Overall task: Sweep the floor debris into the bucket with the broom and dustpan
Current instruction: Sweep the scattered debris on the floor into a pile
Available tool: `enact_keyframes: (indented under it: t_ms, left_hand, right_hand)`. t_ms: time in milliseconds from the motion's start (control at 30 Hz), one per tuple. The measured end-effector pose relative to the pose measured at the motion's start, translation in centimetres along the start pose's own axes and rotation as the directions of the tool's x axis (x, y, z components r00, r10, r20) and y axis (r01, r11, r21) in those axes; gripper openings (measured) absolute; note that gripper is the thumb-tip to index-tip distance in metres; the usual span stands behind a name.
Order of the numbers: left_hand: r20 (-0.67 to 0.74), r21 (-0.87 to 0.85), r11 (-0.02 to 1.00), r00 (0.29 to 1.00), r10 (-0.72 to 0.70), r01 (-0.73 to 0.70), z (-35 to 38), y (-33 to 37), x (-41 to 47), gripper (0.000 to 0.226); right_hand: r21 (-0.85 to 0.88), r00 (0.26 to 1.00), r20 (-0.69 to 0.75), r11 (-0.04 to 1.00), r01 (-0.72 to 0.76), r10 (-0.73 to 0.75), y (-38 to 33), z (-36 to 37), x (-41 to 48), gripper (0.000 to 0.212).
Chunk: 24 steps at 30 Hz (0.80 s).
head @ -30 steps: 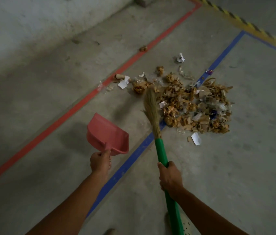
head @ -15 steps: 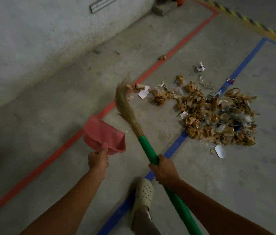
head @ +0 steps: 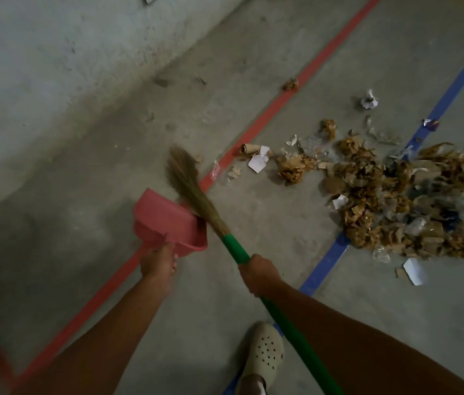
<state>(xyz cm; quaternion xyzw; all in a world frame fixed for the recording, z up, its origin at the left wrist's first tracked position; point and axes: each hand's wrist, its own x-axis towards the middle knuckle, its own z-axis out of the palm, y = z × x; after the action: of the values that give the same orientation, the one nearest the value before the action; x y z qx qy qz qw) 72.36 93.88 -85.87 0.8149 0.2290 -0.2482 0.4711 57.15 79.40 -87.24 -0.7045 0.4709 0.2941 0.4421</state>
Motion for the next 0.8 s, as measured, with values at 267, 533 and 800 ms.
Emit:
enact_keyframes:
  t_ms: [267, 533, 800]
  left_hand:
    - [0.071, 0.032, 0.998, 0.996, 0.055, -0.057, 5.4, 2.8, 2.4, 0.039]
    - [0.234, 0.102, 0.991, 0.97, 0.063, -0.088, 11.9, 2.5, 1.2, 0.033]
    - [0.341, 0.135, 0.985, 0.939, 0.055, -0.107, 15.6, 2.3, 0.2, 0.038]
  right_hand:
    - [0.243, 0.986, -0.045, 0.959, -0.145, 0.16, 1.0, -2.1, 4.7, 0.032]
    - [0.546, 0.921, -0.083, 0.79, -0.277, 0.38, 6.2, -3.9, 6.2, 0.03]
    - [0.809, 0.789, 0.018, 0.455, -0.372, 0.614, 10.5, -5.5, 5.3, 0.033]
